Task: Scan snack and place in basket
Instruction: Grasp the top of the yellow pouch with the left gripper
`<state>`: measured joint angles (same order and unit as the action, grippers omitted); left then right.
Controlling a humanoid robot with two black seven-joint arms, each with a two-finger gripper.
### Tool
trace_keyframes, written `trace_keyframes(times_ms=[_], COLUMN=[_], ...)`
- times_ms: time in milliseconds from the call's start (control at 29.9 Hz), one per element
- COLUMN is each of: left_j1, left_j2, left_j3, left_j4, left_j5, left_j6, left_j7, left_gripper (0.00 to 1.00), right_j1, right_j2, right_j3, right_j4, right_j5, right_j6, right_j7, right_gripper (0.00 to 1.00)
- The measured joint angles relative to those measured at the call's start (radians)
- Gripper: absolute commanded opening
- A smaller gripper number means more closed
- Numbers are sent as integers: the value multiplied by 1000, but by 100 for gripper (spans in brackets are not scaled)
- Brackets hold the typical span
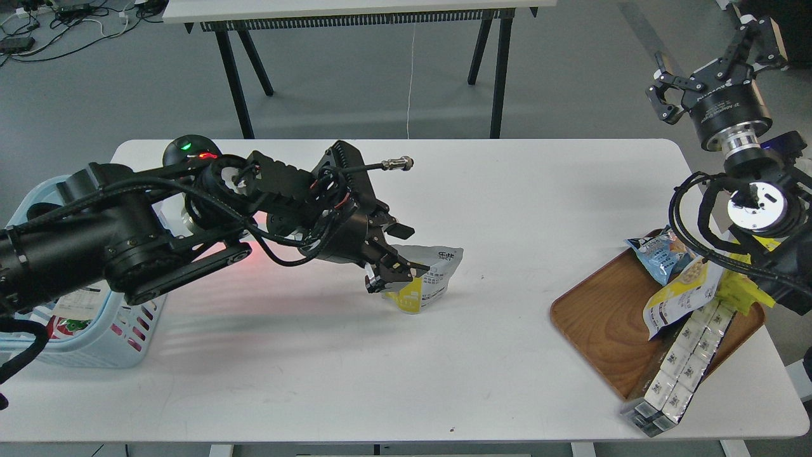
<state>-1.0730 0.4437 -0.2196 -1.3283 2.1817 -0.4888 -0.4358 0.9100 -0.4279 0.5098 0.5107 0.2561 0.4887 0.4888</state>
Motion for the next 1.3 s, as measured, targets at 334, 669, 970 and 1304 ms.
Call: trace_keyframes(times_ms=[334, 669, 970, 1304], left_j1=[-9, -8, -13, -7], left_j2=[-23, -42, -45, -41], left_j3=[22, 62, 60, 57], left_j4=[34, 56, 73, 63], left_j5=[0, 0, 0, 0], left_j6=[0, 0, 0, 0], left_j7=[-4, -4, -46, -53], left_gripper=[50, 26, 2, 0], right_j1=[2, 1, 1, 8], right_j2=[-1, -7, -14, -15], right_j3=[4, 6, 6, 3], right_j4=[2, 2, 1, 0], right_j5=[0, 0, 0, 0], right_j6=[0, 0, 0, 0], right_j7=[0, 0, 0, 0], right_gripper=[99, 99, 99, 99])
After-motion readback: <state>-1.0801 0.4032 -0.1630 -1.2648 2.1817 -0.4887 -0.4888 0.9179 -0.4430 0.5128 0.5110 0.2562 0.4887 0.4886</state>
